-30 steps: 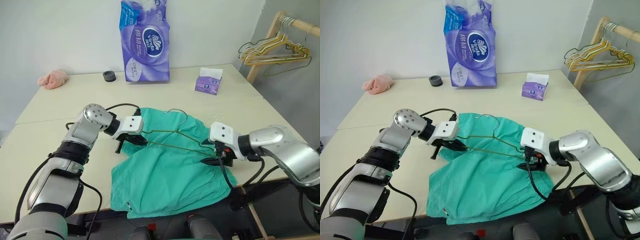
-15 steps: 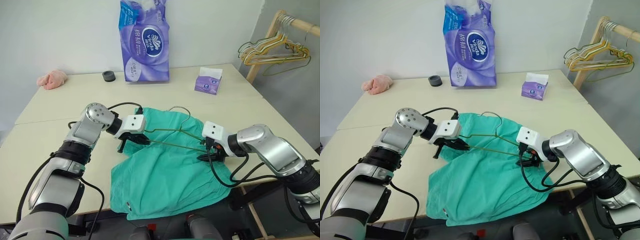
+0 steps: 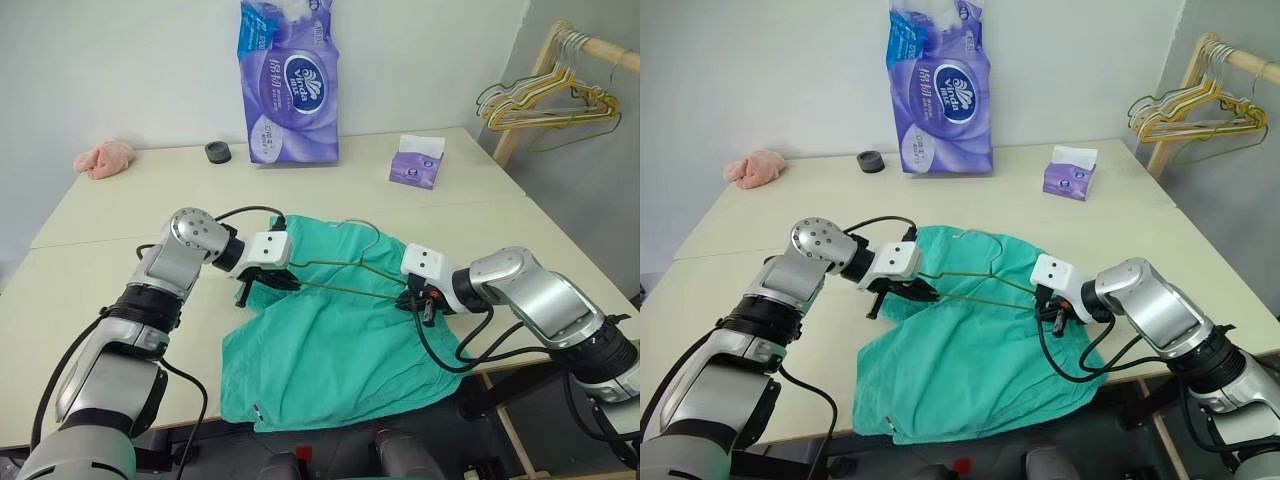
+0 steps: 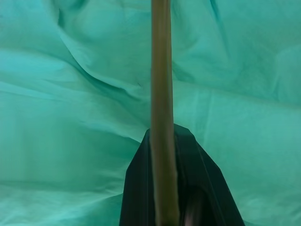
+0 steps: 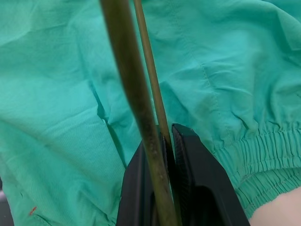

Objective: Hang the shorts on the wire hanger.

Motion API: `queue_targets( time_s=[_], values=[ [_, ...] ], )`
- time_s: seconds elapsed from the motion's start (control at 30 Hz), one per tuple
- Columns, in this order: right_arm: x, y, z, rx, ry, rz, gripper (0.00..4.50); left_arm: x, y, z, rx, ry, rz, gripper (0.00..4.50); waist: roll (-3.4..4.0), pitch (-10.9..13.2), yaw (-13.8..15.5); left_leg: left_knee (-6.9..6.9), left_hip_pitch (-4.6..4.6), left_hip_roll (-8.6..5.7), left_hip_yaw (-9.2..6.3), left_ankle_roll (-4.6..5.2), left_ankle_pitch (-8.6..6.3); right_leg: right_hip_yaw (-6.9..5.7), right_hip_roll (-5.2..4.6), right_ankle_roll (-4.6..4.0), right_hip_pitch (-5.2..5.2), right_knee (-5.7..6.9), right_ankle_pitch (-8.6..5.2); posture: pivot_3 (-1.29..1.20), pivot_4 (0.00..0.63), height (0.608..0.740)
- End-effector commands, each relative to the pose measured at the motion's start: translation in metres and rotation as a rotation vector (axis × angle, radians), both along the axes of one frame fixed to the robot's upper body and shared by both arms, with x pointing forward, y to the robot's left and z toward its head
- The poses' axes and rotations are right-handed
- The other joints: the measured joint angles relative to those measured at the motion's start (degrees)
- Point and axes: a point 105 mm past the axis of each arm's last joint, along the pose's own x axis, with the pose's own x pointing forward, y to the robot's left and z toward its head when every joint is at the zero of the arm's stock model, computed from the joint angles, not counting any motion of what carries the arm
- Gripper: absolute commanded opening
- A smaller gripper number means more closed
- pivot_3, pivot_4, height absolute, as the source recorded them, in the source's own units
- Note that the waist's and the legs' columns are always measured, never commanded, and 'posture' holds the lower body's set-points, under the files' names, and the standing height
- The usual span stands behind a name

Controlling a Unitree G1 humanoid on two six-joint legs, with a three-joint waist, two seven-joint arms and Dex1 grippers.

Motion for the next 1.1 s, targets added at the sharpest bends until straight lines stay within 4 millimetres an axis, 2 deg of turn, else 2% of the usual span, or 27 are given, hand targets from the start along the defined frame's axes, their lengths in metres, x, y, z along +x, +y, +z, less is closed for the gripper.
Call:
queue_targets(
  time_s=[0.03, 0.17, 0.27, 0.37, 0.47, 0.57, 0.67, 0.77, 0.83, 0.93, 1.1],
  values=[
    [-0.004, 0.010, 0.009, 0.025, -0.008, 0.048, 0.05, 0.006, -0.004, 0.013, -0.033, -0.069, 0.009, 0.00, 0.00, 0.0, 0.0, 0.00, 0.00, 0.00, 0.00, 0.00, 0.00, 0.00, 0.00, -0.01, 0.00, 0.00, 0.01, -0.20, 0.055, 0.740],
    [-0.003, 0.009, 0.012, 0.037, -0.007, 0.035, 0.00, 0.009, -0.003, 0.014, -0.056, -0.069, 0.030, 1.03, 0.00, 0.0, 0.0, 0.00, 0.00, 0.00, 0.00, 0.00, 0.00, 0.00, -0.01, -0.01, 0.00, 0.00, 0.01, -0.20, 0.055, 0.740],
    [-0.003, 0.008, 0.014, 0.044, -0.009, 0.027, 0.00, 0.010, -0.003, 0.014, -0.074, -0.078, 0.047, 1.96, 0.00, 0.0, 0.0, 0.00, 0.00, 0.00, 0.00, 0.00, 0.00, 0.00, -0.01, -0.01, 0.00, 0.00, 0.01, -0.20, 0.056, 0.740],
    [-0.003, 0.004, 0.014, 0.049, -0.009, 0.009, 0.00, 0.015, -0.002, 0.024, -0.153, -0.074, 0.096, 2.84, 0.00, 0.0, 0.0, 0.00, 0.00, 0.00, 0.00, 0.00, 0.00, 0.00, -0.01, -0.01, 0.00, 0.00, 0.01, -0.21, 0.057, 0.740],
    [-0.004, -0.003, 0.013, 0.048, -0.006, -0.014, 0.00, 0.023, 0.008, 0.036, -0.216, -0.076, 0.184, 2.84, 0.00, 0.0, -0.1, 0.01, -0.01, 0.00, -0.01, 0.00, 0.00, -0.01, -0.01, -0.01, 0.00, 0.01, 0.00, -0.21, 0.057, 0.740],
    [-0.004, -0.015, 0.011, 0.043, -0.002, -0.056, 0.00, 0.035, 0.028, 0.048, -0.262, -0.102, 0.296, 2.84, 0.00, 0.0, -0.1, 0.02, -0.02, 0.00, -0.05, 0.00, 0.00, -0.06, -0.01, 0.02, 0.00, 0.00, -0.01, -0.21, 0.057, 0.740],
    [-0.007, -0.044, 0.010, 0.055, 0.029, -0.158, 0.00, 0.047, 0.058, 0.058, -0.286, -0.142, 0.446, 2.84, -0.01, 0.0, 0.0, 0.02, -0.04, -0.02, -0.07, 0.00, 0.00, -0.10, -0.02, 0.02, 0.01, 0.00, -0.01, -0.20, 0.057, 0.740],
    [-0.019, -0.071, 0.008, 0.080, 0.088, -0.245, 0.00, 0.052, 0.070, 0.057, -0.283, -0.142, 0.511, 2.84, -0.01, 0.0, 0.2, 0.00, -0.06, -0.02, -0.10, 0.00, 0.00, -0.14, -0.03, 0.03, 0.00, -0.01, -0.02, -0.20, 0.062, 0.740],
    [-0.032, -0.089, 0.005, 0.091, 0.129, -0.294, 0.00, 0.049, 0.069, 0.054, -0.290, -0.128, 0.502, 2.84, 0.03, 0.0, 0.5, 0.01, -0.06, -0.06, -0.12, 0.00, 0.00, -0.17, -0.08, 0.04, 0.04, -0.01, -0.02, -0.20, 0.068, 0.740],
    [-0.054, -0.115, -0.004, 0.108, 0.201, -0.416, 0.00, 0.042, 0.054, 0.043, -0.322, -0.076, 0.447, 2.84, 0.03, 0.0, 0.8, 0.03, -0.04, -0.07, -0.12, 0.00, 0.00, -0.18, -0.10, 0.13, 0.11, -0.02, -0.08, -0.21, 0.074, 0.740],
    [-0.084, -0.137, -0.016, 0.193, 0.298, -0.636, 0.00, 0.018, 0.019, 0.029, -0.397, 0.060, 0.304, 2.84, -0.05, 0.1, 0.8, 0.05, -0.03, -0.03, -0.07, 0.00, 0.00, -0.10, -0.06, 0.18, 0.12, 0.01, -0.10, -0.23, 0.082, 0.740]
  ],
)
